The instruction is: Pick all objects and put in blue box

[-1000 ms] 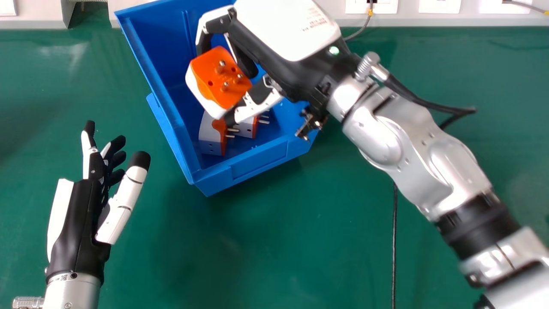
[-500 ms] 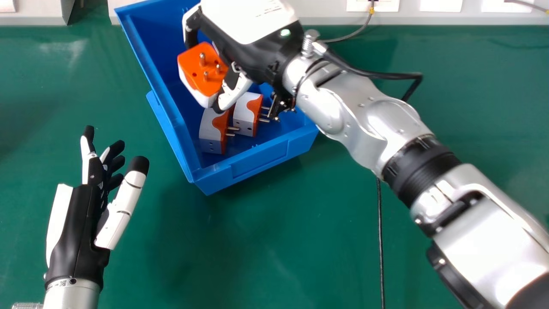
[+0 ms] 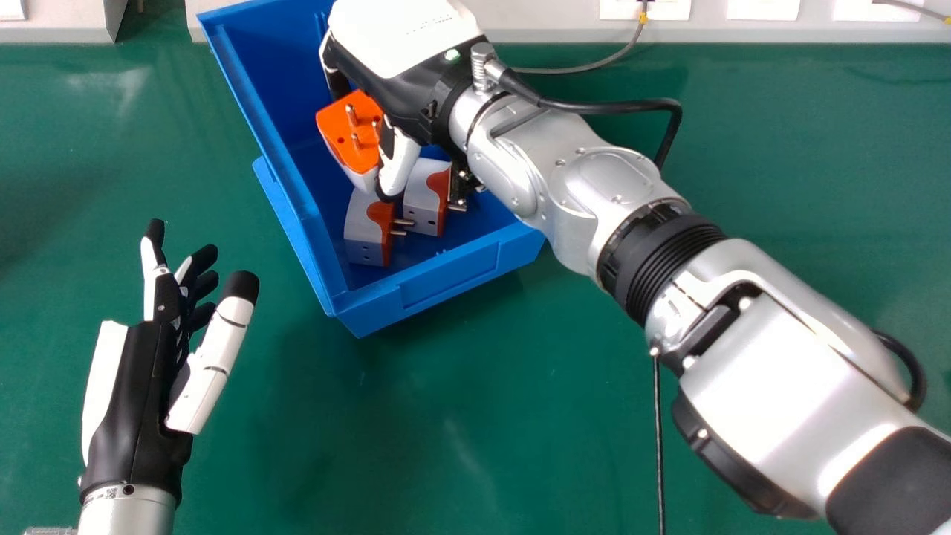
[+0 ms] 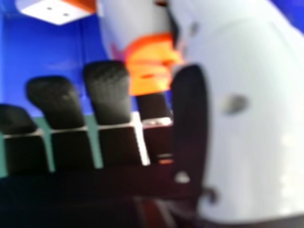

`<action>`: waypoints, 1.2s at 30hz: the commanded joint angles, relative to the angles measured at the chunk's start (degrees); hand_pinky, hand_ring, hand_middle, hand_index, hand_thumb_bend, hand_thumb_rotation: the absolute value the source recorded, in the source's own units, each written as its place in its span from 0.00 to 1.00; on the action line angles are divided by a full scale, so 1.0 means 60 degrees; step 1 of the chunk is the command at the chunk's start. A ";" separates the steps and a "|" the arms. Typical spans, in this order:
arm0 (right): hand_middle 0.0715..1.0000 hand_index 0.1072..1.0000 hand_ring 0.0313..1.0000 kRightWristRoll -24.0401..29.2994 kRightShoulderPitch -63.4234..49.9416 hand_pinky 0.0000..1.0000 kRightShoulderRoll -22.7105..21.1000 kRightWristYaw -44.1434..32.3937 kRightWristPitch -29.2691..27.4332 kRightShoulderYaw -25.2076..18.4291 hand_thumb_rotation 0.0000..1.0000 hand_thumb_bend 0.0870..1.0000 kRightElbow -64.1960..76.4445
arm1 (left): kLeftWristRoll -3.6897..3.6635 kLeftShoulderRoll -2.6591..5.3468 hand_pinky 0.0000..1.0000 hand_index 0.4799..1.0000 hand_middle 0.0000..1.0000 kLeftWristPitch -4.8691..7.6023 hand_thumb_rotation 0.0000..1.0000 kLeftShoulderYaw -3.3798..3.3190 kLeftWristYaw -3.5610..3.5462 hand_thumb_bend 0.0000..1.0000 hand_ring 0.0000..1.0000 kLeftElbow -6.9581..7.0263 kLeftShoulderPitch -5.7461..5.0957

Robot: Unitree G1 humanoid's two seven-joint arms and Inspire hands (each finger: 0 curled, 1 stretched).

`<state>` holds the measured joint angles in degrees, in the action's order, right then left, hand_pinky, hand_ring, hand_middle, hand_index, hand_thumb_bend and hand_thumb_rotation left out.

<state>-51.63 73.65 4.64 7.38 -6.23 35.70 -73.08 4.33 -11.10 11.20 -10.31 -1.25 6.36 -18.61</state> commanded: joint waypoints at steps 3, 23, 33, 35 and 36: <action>0.38 0.43 0.13 0.0170 0.0413 0.11 0.0064 -0.0030 0.0254 0.0061 0.03 0.48 -0.0173 | -0.0145 0.0067 0.90 0.86 0.94 0.0096 0.85 -0.0017 -0.0035 0.60 0.92 0.0280 -0.0044; 0.40 0.42 0.11 0.1031 0.0009 0.10 0.0248 0.0153 0.0824 -0.0339 0.00 0.48 -0.0253 | -0.0152 0.0147 0.90 0.86 0.94 -0.0093 0.84 -0.0017 -0.0089 0.61 0.92 0.0582 -0.0156; 0.85 0.81 0.79 0.0627 -0.0180 0.71 0.0089 0.0472 0.0809 0.0289 0.39 0.54 -0.0274 | -0.0014 0.0149 0.88 0.85 0.93 -0.0045 0.83 0.0000 -0.0035 0.59 0.92 0.0461 -0.0049; 0.88 0.84 0.82 0.0651 -0.0231 0.74 0.0094 0.0557 0.0850 0.0281 0.41 0.55 -0.0240 | -0.0010 0.0149 0.88 0.85 0.93 -0.0035 0.83 -0.0006 -0.0037 0.58 0.92 0.0446 -0.0030; 0.90 0.86 0.86 0.0698 -0.0249 0.77 0.0106 0.0567 0.0857 0.0252 0.43 0.55 -0.0237 | -0.0009 0.0148 0.88 0.85 0.93 -0.0036 0.83 -0.0007 -0.0038 0.58 0.92 0.0447 -0.0024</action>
<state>-47.75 71.28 5.81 9.30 -1.43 37.38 -75.74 4.00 -10.04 10.47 -10.31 -1.77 8.37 -19.23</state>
